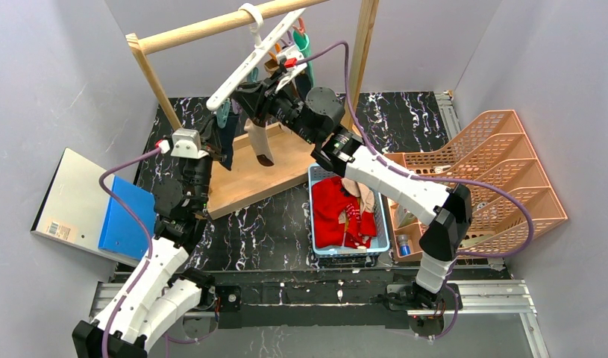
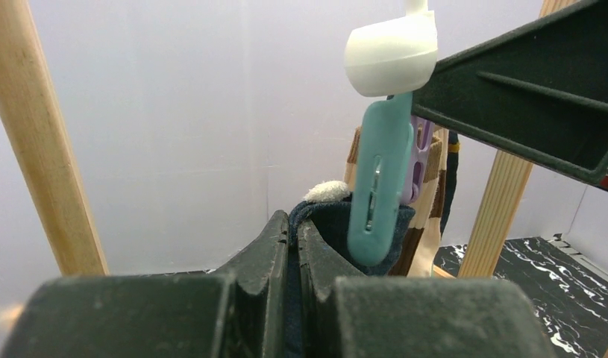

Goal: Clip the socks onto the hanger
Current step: Clamp the sock onto the hanger.

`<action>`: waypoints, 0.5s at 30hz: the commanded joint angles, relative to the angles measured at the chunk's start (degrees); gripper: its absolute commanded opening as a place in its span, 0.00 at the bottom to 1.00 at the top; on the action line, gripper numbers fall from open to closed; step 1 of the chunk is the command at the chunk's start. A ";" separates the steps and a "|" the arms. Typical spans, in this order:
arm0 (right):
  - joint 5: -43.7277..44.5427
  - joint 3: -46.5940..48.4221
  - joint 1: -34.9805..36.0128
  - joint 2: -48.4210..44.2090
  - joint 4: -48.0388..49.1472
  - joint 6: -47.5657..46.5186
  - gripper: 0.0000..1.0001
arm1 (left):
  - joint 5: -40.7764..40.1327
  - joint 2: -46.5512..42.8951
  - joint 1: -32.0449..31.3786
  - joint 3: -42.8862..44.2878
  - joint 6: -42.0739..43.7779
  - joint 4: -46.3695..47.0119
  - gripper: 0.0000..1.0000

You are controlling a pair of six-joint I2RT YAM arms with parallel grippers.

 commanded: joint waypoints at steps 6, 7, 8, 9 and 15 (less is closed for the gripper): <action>-1.21 -3.16 0.45 -1.92 2.02 6.79 0.01 | -0.74 -2.49 0.35 -2.01 -3.35 2.91 0.00; -1.21 -3.32 0.40 -1.91 2.19 7.16 0.01 | -0.74 -2.40 0.28 -2.11 -3.48 3.00 0.00; 0.10 -3.45 0.44 -1.91 2.33 7.44 0.01 | -0.74 -2.32 0.36 -2.15 -3.57 3.09 0.00; 0.50 -3.58 0.48 -1.91 2.36 7.74 0.01 | -0.74 -2.28 0.33 -2.22 -3.55 3.19 0.00; 0.52 -3.88 0.44 -2.01 2.19 8.33 0.01 | -0.92 -2.09 0.34 -2.53 -4.06 4.04 0.00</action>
